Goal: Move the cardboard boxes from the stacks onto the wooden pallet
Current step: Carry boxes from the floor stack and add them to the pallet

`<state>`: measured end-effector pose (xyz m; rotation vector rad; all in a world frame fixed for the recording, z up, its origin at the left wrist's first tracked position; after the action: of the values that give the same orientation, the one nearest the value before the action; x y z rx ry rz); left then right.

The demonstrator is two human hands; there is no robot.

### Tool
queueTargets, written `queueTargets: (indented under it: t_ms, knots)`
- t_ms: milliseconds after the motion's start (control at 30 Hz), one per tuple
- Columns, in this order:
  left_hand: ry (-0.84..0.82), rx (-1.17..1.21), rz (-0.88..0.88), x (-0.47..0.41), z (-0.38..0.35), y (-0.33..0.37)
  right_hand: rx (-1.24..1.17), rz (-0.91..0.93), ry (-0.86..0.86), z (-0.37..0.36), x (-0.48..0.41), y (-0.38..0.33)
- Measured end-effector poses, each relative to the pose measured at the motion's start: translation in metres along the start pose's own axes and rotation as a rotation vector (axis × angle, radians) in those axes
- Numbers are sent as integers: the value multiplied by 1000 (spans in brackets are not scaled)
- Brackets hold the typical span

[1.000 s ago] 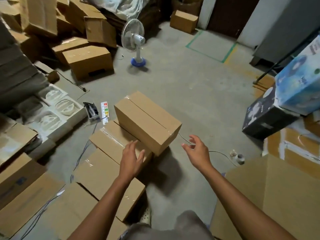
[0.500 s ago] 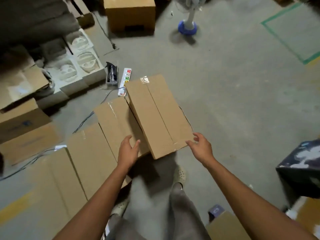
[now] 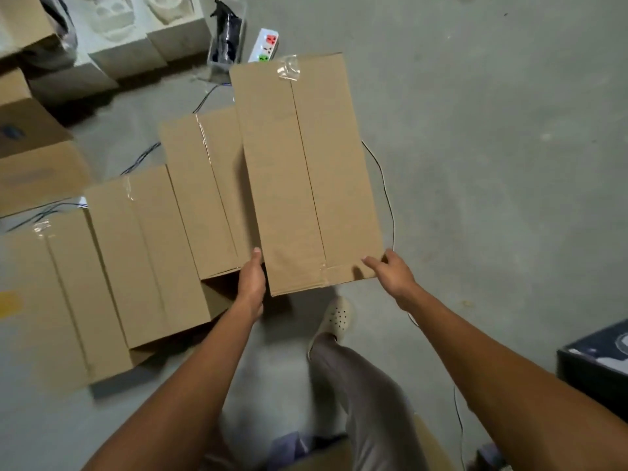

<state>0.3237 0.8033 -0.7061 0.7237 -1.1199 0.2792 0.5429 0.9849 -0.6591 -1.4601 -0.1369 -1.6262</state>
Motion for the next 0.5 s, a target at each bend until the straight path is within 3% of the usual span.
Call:
queueTargets:
  t_ms: [167,233,500]
  knots:
    - [-79,19,-44,-52,-2,-27,-145,-18,-9,-11,2,-2]
    - [-50,0,-45,-27,5,-6,-152,-17,-6,-15,11,-8]
    - [74,-103,-353,63,92,87,-202,213,103,-39,87,-70]
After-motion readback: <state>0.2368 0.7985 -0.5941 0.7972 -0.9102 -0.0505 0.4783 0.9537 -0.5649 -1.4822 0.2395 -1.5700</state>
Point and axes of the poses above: each hand's wrist, its own x-axis away from the middle knuckle, its own z-axis out of the back of the hand, y = z × x, the point moved 5 cm from there along -x, towards the middle knuckle, and after that the axes turned 13 degrees about -x, right-handed, at the moved point
